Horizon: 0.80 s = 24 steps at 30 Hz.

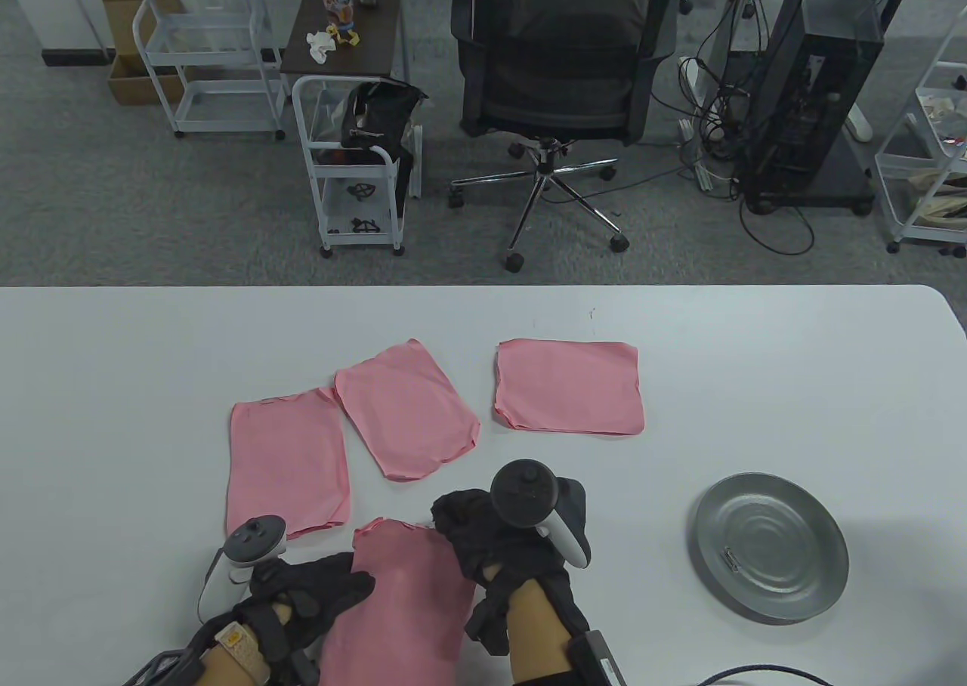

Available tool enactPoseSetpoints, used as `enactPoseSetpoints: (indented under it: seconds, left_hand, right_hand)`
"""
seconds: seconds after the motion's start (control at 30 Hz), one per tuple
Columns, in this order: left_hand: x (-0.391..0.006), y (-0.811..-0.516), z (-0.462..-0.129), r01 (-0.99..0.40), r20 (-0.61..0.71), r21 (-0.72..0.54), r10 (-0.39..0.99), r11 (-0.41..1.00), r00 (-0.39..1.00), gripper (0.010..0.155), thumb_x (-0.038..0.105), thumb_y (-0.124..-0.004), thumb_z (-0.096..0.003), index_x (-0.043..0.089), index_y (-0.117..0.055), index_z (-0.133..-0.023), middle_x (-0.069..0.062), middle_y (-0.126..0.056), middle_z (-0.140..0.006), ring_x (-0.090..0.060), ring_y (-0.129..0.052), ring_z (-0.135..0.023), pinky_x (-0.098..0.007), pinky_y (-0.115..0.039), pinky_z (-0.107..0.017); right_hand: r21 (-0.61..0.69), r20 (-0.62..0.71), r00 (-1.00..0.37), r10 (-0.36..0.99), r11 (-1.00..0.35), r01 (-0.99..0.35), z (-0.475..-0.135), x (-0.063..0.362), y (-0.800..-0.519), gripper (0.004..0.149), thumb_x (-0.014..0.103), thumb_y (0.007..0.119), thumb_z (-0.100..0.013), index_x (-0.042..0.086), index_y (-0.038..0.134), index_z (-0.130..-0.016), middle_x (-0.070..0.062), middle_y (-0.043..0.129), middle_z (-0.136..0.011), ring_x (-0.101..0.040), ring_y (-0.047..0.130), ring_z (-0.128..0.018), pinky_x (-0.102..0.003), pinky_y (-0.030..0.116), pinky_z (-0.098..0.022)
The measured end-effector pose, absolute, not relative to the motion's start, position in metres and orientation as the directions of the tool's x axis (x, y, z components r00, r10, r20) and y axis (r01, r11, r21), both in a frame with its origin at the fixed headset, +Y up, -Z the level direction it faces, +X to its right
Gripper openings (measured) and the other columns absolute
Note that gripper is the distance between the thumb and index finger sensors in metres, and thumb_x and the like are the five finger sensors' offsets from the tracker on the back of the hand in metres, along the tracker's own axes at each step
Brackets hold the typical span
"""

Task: Pinch and push to attach paper clips

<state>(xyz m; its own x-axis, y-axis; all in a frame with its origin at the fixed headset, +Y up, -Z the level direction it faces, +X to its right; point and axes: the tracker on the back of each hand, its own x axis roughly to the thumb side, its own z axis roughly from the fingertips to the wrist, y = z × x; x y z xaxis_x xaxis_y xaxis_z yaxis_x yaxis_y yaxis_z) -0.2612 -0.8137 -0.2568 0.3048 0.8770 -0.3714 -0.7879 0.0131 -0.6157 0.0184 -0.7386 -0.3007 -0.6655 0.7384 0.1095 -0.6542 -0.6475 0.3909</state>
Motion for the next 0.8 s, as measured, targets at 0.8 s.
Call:
enactPoseSetpoints:
  seconds: [0.8]
  left_hand:
    - [-0.259, -0.815, -0.257, -0.757, -0.356, -0.653, 0.875, 0.02, 0.329, 0.048, 0.04, -0.081, -0.0409, 0.029, -0.085, -0.088, 0.003, -0.106, -0.067, -0.013, -0.114, -0.046, -0.039, -0.087, -0.052]
  right_hand:
    - [0.514, -0.002, -0.513, 0.858, -0.439, -0.737, -0.305, 0.016, -0.757, 0.041, 0.036, 0.07, -0.047, 0.018, 0.069, -0.084, -0.008, 0.076, -0.088, -0.041, 0.069, -0.089, -0.069, 0.037, -0.071]
